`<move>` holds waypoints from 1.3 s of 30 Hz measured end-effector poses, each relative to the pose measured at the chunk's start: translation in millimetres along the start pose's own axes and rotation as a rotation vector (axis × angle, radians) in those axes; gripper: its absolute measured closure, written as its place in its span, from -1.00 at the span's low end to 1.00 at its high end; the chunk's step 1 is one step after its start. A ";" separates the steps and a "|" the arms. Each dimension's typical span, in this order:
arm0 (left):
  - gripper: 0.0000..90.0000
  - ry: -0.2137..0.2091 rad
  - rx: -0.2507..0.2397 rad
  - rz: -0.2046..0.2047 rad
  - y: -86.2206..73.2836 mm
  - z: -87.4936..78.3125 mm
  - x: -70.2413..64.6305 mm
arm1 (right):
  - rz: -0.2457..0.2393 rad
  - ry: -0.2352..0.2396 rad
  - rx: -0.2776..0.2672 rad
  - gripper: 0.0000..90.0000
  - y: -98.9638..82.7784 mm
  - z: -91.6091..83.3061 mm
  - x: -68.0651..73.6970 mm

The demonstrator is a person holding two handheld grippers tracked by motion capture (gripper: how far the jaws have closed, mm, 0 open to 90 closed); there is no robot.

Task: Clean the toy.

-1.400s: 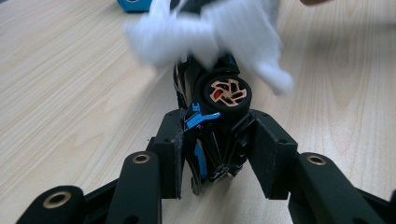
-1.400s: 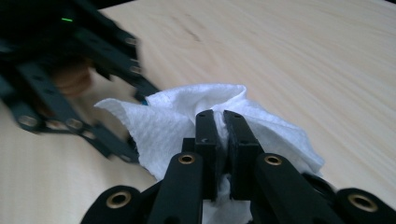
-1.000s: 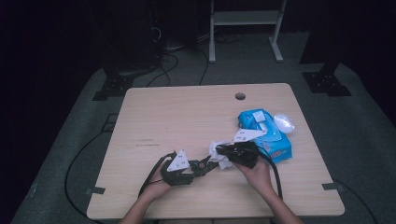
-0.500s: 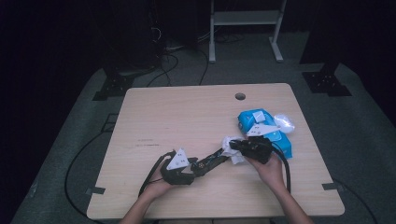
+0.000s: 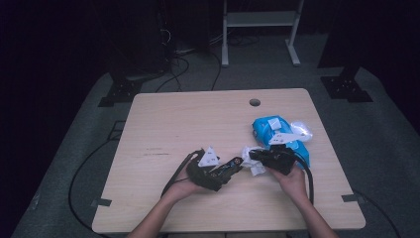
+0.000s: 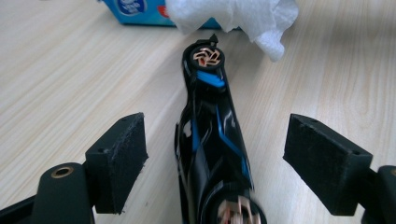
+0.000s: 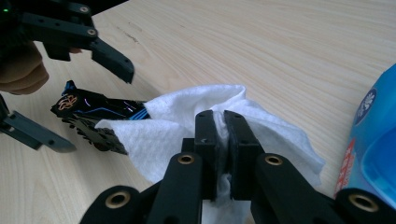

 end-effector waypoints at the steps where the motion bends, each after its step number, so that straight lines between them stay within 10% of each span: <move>1: -0.52 0.000 0.000 0.000 0.0 0.0 0.0 | 0.001 0.000 0.002 0.86 -0.8 0.2 -0.3; 10: 0.25 -0.008 0.101 -0.017 -5.4 11.0 5.3 | 0.006 0.017 -0.002 0.85 -2.5 5.5 2.8; 28: 0.26 0.043 0.121 -0.069 -66.9 -57.8 39.5 | -0.007 0.066 0.006 0.85 0.1 21.9 23.8; 39: 0.10 0.027 0.196 -0.023 -50.8 -36.1 34.7 | -0.004 0.095 0.009 0.85 -1.4 26.8 31.1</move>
Point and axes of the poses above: each handheld gripper's, and its own axes: z roughly forward along the jaws, y roughly out of its top, x roughly to its left, the point moved 10 cm from there along z, roughly forward along the jaws, and after that the axes turned 1 degree about z, right-handed, at the moved point
